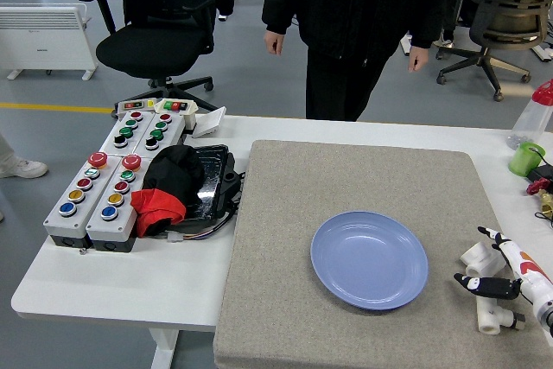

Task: Pick pipe place plate twice

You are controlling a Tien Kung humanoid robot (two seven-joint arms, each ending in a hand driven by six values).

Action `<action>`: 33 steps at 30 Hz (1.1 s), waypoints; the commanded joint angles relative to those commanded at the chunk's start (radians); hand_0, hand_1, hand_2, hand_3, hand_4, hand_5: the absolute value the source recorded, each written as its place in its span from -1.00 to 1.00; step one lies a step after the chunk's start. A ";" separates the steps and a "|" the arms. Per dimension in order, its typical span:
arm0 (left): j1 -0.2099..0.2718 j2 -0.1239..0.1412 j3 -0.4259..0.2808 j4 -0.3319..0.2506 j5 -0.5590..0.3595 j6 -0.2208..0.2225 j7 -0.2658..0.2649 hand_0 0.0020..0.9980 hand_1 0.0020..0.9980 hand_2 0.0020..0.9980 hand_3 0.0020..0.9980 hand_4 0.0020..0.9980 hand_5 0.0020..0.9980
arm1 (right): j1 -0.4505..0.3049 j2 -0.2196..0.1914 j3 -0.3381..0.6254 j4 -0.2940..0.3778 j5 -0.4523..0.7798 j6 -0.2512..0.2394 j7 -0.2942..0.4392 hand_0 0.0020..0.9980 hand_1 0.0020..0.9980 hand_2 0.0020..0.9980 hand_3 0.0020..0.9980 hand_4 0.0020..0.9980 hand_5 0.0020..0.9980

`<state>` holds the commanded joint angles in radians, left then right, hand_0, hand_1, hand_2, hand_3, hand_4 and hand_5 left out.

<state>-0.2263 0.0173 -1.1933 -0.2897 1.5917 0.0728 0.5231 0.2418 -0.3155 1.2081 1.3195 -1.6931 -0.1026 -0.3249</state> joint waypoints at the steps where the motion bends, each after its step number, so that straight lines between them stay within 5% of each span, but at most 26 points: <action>1: 0.001 0.000 0.002 0.000 -0.003 0.001 0.000 0.31 0.26 0.29 0.17 -0.12 1.00 | 0.005 0.002 -0.009 -0.012 -0.002 -0.011 0.004 0.84 0.78 0.88 0.80 0.74 -0.14; 2: 0.002 0.000 0.003 0.000 -0.005 0.001 0.000 0.31 0.26 0.28 0.17 -0.12 1.00 | 0.008 0.003 -0.014 -0.018 -0.003 -0.018 0.006 0.43 0.46 0.52 0.58 0.61 -0.28; 7: 0.004 0.001 0.004 0.000 -0.008 0.003 0.000 0.31 0.26 0.28 0.17 -0.12 1.00 | 0.024 0.013 -0.038 -0.053 -0.011 -0.076 0.042 0.43 0.46 0.52 0.58 0.61 -0.28; 8: 0.004 0.001 0.005 0.000 -0.009 0.003 0.000 0.31 0.26 0.28 0.17 -0.12 1.00 | 0.027 0.015 -0.044 -0.063 -0.010 -0.085 0.052 0.01 0.21 0.27 0.45 0.36 -0.63; 13: 0.006 0.000 0.007 0.000 -0.013 0.004 0.000 0.31 0.26 0.28 0.17 -0.12 1.00 | 0.031 0.018 -0.057 -0.081 0.001 -0.128 0.088 0.01 0.21 0.27 0.45 0.36 -0.63; 14: 0.006 0.000 0.007 0.000 -0.013 0.004 0.000 0.31 0.26 0.28 0.17 -0.12 1.00 | 0.032 0.018 -0.058 -0.082 0.003 -0.133 0.093 -0.33 -0.06 0.11 0.32 0.21 -0.77; 22: 0.005 0.000 0.007 0.000 -0.012 0.003 0.000 0.31 0.26 0.28 0.17 -0.12 1.00 | 0.030 0.014 -0.058 -0.058 0.029 -0.199 0.157 -0.41 -0.14 0.06 0.21 0.07 -0.85; 33: 0.007 0.001 0.010 0.001 -0.018 0.005 -0.001 0.31 0.26 0.28 0.17 -0.12 1.00 | 0.053 0.016 -0.159 0.117 0.050 -0.230 0.185 -0.41 -0.15 0.05 0.18 0.02 -0.87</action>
<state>-0.2198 0.0179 -1.1832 -0.2889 1.5741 0.0774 0.5220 0.2952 -0.3000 1.0494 1.4369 -1.6433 -0.3330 -0.1395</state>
